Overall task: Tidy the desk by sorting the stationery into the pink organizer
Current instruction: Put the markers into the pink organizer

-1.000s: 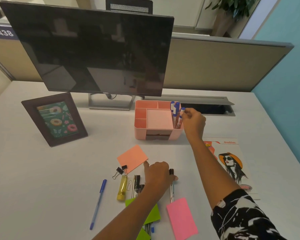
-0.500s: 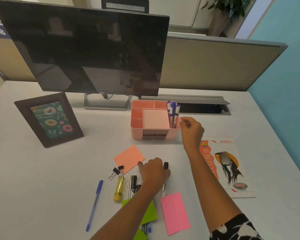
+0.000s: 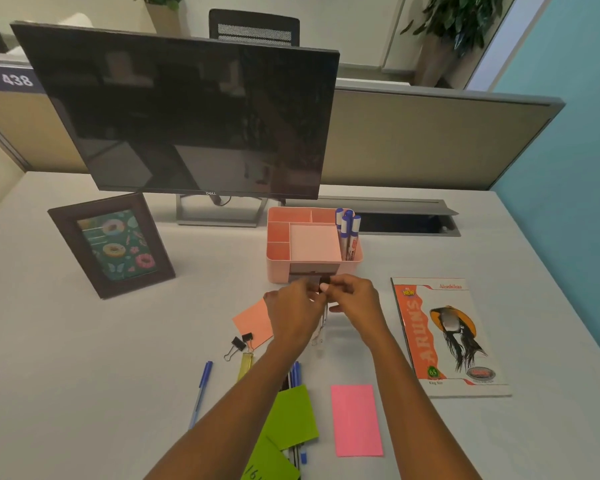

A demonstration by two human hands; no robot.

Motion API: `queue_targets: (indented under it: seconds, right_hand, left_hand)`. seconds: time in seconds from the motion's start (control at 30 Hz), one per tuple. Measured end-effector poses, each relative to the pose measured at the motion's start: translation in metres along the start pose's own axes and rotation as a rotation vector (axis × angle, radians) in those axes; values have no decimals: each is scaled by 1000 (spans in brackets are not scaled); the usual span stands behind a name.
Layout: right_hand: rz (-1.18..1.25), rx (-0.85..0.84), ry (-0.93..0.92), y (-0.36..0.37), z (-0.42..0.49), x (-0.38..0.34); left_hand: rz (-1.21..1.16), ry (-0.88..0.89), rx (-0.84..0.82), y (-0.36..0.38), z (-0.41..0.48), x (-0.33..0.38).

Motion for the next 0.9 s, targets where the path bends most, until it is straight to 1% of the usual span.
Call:
queue_targets:
  seconds: [0.1, 0.23, 0.4, 0.47, 0.57, 0.7, 0.9]
  right_hand:
    - [-14, 11, -48, -2, 4, -13]
    - [40, 140, -119, -18, 19, -40]
    - [143, 273, -207, -50, 43, -78]
    - [172, 352, -224, -60, 54, -84]
    - [126, 457, -243, -66, 68, -87]
    - [3, 460, -244, -55, 71, -78]
    - [-164, 441, -168, -38, 71, -55]
  left_hand:
    - [-69, 43, 17, -4, 2, 1]
    - [-103, 12, 34, -10, 10, -7]
    - [-13, -35, 30, -17, 10, -40]
    - [43, -31, 24, -17, 6, -52]
    - [132, -24, -15, -14, 2, -66]
    - [226, 39, -70, -8, -4, -74]
    - [221, 90, -135, -6, -16, -80]
Point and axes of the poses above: each hand's wrist, its own z-axis towards the middle knuckle, its own y-axis out of the palm, x = y × z, the point moved 6 cm from there along z, towards the middle knuckle, and after that the axes turned 13 degrees about x, right-handed, at the moved point
